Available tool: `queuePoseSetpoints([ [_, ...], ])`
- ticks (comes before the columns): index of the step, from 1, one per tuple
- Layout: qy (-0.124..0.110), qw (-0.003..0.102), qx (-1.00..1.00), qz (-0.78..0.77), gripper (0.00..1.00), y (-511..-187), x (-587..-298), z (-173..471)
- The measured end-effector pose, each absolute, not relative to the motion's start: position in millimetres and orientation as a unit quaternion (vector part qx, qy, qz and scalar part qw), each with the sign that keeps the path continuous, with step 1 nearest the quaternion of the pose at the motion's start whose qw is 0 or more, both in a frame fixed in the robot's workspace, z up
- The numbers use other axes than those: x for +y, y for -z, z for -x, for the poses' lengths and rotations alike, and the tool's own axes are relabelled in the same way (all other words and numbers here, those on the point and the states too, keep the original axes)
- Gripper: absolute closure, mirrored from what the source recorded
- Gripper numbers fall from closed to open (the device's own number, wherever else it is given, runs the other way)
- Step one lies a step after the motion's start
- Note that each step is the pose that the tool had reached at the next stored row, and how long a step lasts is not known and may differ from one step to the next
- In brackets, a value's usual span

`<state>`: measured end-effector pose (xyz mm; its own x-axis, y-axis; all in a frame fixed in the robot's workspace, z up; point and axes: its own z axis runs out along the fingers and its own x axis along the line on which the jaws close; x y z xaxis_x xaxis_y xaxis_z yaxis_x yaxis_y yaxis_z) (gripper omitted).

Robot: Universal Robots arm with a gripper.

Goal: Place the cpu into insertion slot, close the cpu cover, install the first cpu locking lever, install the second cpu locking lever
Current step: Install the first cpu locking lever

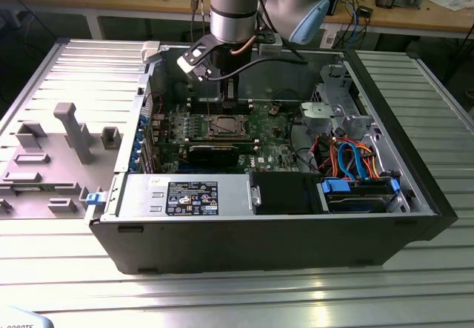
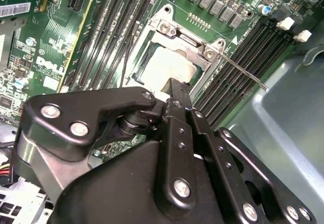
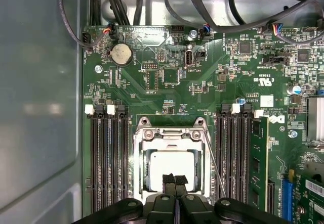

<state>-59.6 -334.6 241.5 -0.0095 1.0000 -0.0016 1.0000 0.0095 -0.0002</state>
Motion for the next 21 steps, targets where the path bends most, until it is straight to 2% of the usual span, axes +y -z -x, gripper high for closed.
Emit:
queuePoseSetpoints([
  [21, 0.001, 0.0, 0.745, -0.667, 0.89, -252.3, -334.6, 59.6],
])
